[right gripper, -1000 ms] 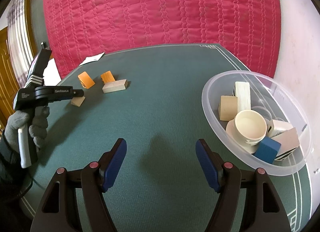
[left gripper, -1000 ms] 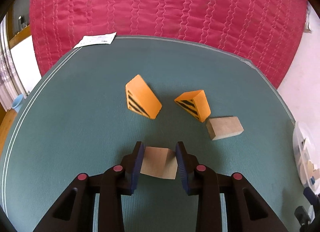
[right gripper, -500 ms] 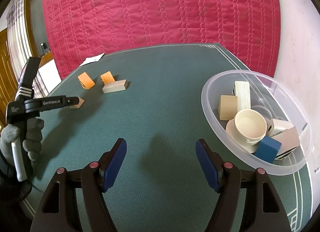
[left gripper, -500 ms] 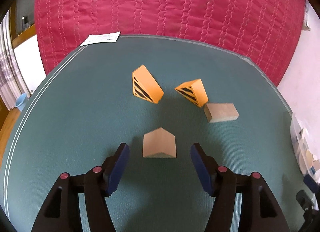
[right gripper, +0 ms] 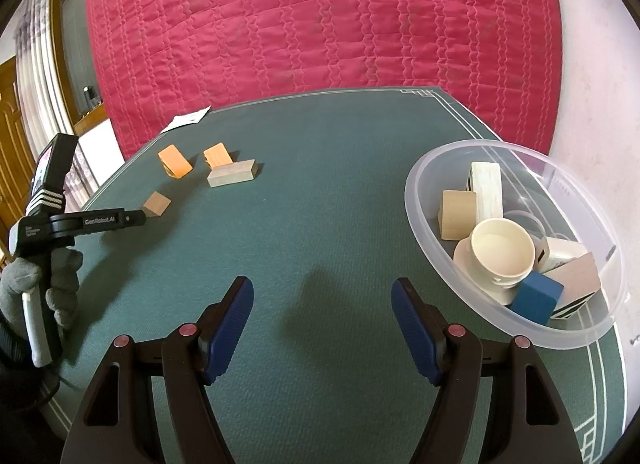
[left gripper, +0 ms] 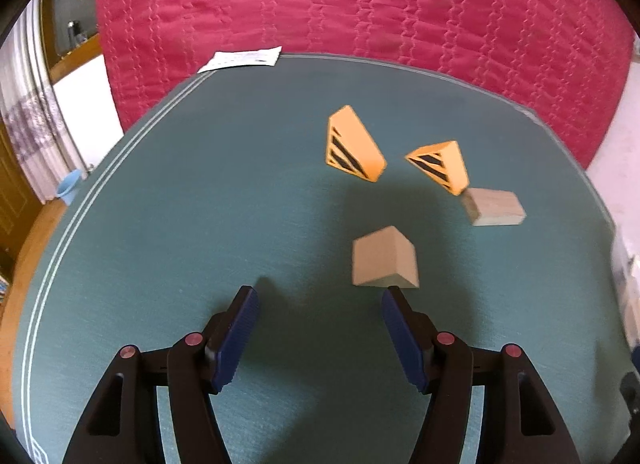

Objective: Organize rigid objects

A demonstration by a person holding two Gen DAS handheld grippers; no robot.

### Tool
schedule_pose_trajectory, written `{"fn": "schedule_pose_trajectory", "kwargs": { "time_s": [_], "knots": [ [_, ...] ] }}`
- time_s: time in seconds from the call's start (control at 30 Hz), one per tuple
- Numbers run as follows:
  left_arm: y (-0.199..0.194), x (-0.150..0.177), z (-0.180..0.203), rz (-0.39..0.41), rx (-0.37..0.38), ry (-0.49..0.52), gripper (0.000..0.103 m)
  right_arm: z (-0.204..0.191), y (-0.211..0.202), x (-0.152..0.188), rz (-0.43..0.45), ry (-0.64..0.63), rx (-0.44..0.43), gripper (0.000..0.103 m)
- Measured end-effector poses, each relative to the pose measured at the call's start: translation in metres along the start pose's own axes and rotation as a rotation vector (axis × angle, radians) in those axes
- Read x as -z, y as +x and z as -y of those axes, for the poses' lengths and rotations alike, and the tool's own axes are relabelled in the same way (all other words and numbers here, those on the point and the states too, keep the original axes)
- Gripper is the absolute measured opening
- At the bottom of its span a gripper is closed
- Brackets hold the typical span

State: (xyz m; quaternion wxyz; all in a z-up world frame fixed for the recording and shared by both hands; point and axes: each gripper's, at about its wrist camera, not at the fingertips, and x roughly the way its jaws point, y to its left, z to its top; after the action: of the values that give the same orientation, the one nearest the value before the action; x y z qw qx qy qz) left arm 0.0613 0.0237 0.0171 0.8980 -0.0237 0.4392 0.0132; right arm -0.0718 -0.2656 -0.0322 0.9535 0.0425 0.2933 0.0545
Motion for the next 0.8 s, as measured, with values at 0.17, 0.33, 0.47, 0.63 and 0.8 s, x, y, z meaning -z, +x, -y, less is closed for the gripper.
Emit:
{"fn": "schedule_pose_trajectory", "kwargs": {
  "time_s": [0.17, 0.33, 0.47, 0.63, 0.8],
  "knots": [
    [0.009, -0.007, -0.003, 0.001, -0.041, 0.003, 0.074, -0.003, -0.001, 0.001, -0.004, 0.001, -0.003, 0.073],
    [0.017, -0.017, -0.007, 0.004, -0.065, -0.013, 0.076, -0.003, -0.001, 0.001, -0.007, 0.0, -0.004, 0.073],
    [0.019, -0.019, -0.005, 0.007, -0.068, -0.012, 0.076, -0.003, -0.002, 0.001, -0.008, 0.001, -0.004, 0.073],
    [0.009, -0.013, -0.003, 0.032, -0.05, -0.011, 0.076, -0.003, -0.002, 0.001, -0.006, 0.0, -0.005, 0.073],
    [0.002, -0.008, 0.004, 0.039, -0.038, -0.023, 0.076, -0.003, -0.002, 0.001, -0.008, 0.0, -0.005, 0.073]
  ]
}}
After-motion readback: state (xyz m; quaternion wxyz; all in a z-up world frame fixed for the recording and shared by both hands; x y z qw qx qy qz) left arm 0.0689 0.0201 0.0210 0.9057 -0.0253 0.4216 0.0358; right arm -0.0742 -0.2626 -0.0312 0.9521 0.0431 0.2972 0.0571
